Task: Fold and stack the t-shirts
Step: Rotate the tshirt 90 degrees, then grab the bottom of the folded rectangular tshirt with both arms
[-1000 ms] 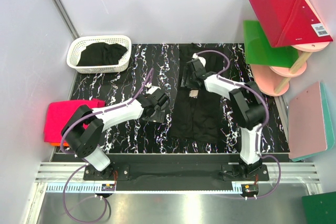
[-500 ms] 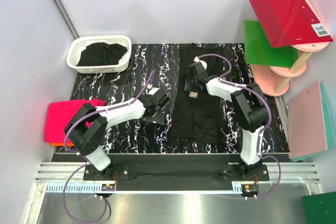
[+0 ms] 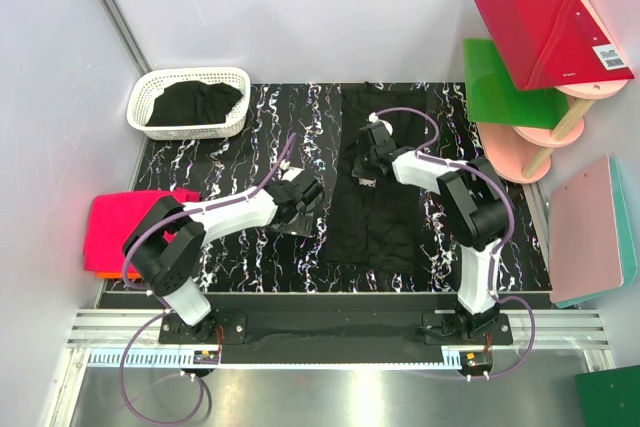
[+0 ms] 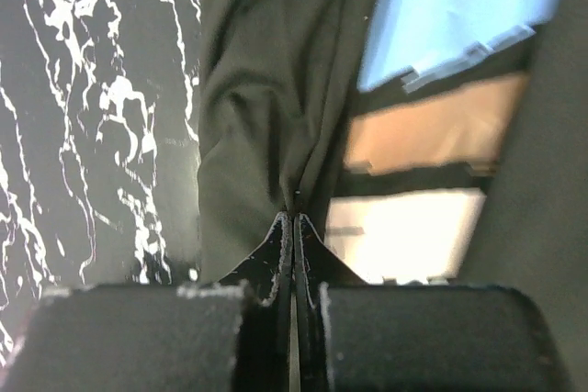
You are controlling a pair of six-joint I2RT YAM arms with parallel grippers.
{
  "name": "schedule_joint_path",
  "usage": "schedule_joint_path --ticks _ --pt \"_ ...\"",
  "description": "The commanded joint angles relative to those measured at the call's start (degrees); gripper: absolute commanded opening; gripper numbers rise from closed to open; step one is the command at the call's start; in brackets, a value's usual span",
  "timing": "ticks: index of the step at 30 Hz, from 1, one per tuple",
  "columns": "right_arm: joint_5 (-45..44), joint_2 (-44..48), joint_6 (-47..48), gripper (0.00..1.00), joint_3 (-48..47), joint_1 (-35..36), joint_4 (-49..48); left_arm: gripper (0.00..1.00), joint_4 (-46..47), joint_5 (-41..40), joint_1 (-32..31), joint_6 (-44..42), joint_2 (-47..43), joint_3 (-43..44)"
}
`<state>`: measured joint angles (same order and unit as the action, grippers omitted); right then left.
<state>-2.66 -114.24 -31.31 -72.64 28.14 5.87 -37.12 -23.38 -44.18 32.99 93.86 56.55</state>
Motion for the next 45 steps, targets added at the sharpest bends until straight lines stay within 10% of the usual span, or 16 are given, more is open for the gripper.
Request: schedule_joint_path --ticks 1,16,18,20,25,34,45 --pt "-3.9 10.8 0.4 0.00 3.4 -0.2 -2.6 0.99 0.5 -1.7 0.2 -0.4 0.5 2.2" --pt "-15.1 7.2 -5.5 0.00 4.4 -1.2 7.8 0.99 0.2 -0.9 0.2 -0.6 1.1 3.6" --pt "-13.4 5.9 -5.8 0.09 2.9 -1.3 9.5 0.99 0.3 -0.4 0.2 -0.6 0.6 3.5" --pt "-11.9 6.8 -5.8 0.46 3.5 -1.3 9.9 0.99 0.7 0.8 0.2 -0.4 -0.1 3.6" --pt "-13.4 24.1 -5.4 1.00 13.6 -1.2 5.7 0.99 5.9 4.7 -0.1 -1.0 -4.4 1.7" --pt "-18.0 63.6 -12.5 0.99 35.4 -1.2 12.5 0.99 24.9 16.0 0.0 1.9 -9.2 -8.6" --pt "-4.3 78.2 -33.5 0.89 54.3 -1.2 26.5 0.99 45.9 31.0 -0.3 10.9 1.8 -14.5"
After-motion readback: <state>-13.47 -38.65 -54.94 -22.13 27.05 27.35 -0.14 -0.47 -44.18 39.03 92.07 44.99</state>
